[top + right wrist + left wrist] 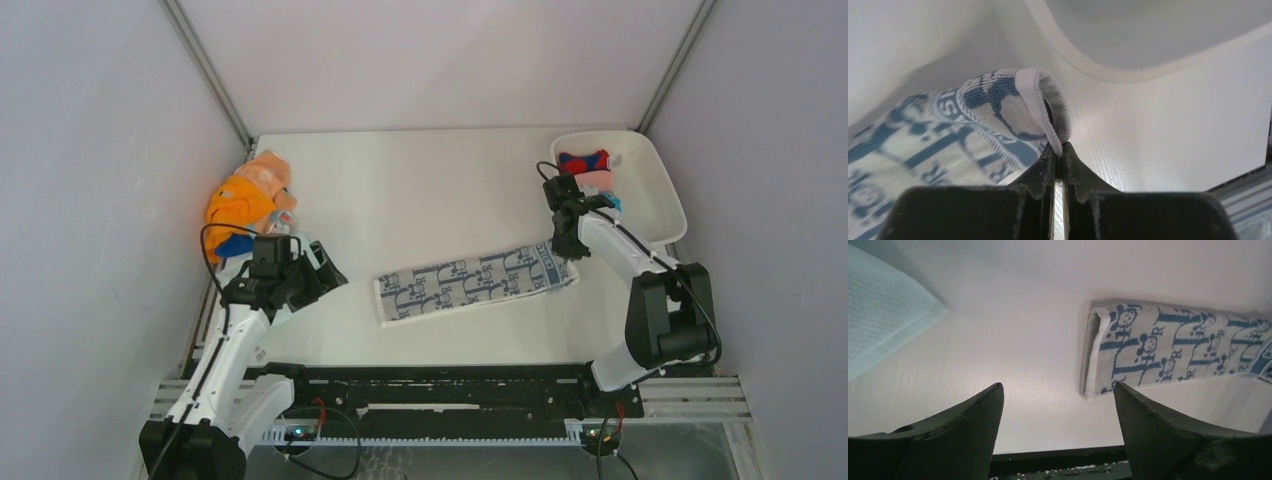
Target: Roll the towels
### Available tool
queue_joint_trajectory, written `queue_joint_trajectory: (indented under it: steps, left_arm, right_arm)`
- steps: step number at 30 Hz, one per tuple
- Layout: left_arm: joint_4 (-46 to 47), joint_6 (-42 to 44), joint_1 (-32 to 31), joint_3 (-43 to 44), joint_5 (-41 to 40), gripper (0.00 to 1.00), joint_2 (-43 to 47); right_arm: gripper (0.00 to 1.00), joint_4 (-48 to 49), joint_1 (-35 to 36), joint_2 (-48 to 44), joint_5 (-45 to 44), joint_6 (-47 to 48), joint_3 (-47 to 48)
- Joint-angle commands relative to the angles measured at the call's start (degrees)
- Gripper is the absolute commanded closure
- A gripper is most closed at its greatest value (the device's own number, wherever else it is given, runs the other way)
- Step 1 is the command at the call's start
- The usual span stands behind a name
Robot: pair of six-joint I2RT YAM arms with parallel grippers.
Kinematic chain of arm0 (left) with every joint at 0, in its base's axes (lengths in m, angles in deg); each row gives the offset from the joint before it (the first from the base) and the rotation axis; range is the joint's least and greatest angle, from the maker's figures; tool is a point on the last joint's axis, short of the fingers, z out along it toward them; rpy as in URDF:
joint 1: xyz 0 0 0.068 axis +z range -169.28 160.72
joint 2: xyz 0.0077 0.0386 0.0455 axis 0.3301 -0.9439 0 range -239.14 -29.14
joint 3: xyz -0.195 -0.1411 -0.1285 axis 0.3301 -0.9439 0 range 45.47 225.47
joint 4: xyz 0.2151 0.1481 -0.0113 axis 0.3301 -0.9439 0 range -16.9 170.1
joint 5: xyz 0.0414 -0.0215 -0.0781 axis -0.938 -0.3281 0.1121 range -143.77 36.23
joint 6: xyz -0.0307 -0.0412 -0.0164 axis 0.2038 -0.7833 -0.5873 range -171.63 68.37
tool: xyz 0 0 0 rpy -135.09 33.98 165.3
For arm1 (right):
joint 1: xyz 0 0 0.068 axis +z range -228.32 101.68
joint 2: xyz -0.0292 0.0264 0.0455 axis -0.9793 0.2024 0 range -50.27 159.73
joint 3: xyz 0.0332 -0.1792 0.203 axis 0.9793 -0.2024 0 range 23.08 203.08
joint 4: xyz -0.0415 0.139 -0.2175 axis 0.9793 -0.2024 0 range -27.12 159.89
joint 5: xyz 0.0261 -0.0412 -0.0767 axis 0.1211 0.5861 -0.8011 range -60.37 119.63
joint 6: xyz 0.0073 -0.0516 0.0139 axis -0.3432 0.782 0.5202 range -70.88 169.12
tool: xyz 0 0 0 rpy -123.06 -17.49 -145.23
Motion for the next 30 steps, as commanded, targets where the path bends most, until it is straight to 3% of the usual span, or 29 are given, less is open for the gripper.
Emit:
queue_joint_trajectory:
  steps: [1, 12, 22, 30]
  left_arm:
    - [5.68, -1.33, 0.07, -2.49, 7.03, 0.11, 0.16]
    - [16.45, -8.74, -2.47, -6.66, 11.86, 0.10, -6.12]
    - [26.12, -14.20, -4.50, -9.90, 13.79, 0.26, -15.33]
    - [31.35, -17.05, -7.73, -11.26, 14.08, 0.38, -23.10]
  right_arm:
    - [1.00, 0.04, 3.94, -5.71, -0.29, 2.55, 4.49]
    - [1.00, 8.02, 17.73, -8.32, 21.66, 4.56, 6.70]
    - [1.00, 12.08, 25.62, -0.33, 31.57, 3.56, 13.05]
    - [1.00, 11.89, 30.13, 5.57, 34.14, 3.03, 17.26]
